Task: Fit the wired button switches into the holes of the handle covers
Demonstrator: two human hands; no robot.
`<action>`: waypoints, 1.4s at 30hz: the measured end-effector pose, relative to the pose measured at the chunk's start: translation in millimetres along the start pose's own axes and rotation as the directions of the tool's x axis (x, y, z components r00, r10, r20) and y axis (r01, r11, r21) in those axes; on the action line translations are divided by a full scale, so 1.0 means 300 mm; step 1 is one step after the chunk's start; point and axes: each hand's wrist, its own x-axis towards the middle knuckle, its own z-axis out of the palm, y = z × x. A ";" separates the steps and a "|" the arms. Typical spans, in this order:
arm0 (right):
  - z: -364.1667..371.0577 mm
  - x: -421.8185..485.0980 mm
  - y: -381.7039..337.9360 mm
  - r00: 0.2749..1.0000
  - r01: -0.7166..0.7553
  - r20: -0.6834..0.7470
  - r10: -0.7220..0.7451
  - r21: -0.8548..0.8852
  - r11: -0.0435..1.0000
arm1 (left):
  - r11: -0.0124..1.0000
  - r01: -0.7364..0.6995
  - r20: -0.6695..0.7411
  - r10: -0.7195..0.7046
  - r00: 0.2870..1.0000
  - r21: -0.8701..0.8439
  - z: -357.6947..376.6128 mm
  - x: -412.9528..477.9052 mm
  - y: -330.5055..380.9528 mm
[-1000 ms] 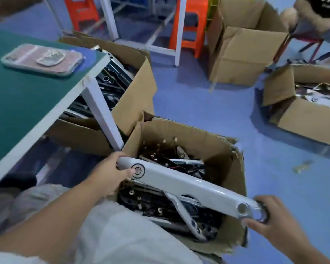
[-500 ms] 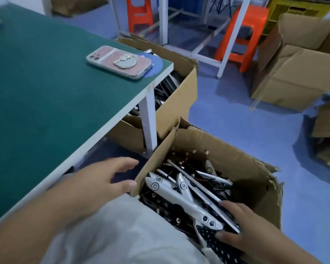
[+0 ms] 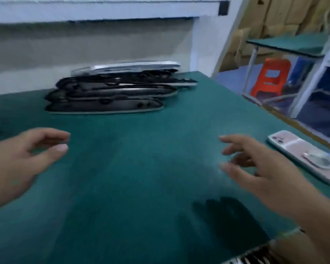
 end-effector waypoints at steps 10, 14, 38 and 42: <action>0.581 0.631 -0.105 0.996 0.051 -0.046 -0.081 -0.456 0.889 | 0.872 0.469 -0.124 -0.454 0.882 0.139 -0.037 -0.067 0.015; 0.636 0.773 -0.096 0.984 -0.166 -0.146 0.102 -0.547 0.821 | 0.889 0.457 -0.103 -0.458 0.883 -0.039 -0.029 -0.065 0.010; 0.299 0.498 0.256 0.984 -0.097 0.098 0.148 -0.401 0.911 | 0.680 0.723 -0.145 -0.708 0.691 0.125 -0.110 0.090 -0.182; 0.308 0.516 0.170 0.953 0.023 0.267 0.146 -0.541 0.841 | 0.759 0.649 -0.259 -0.636 0.727 -0.042 -0.139 0.036 -0.152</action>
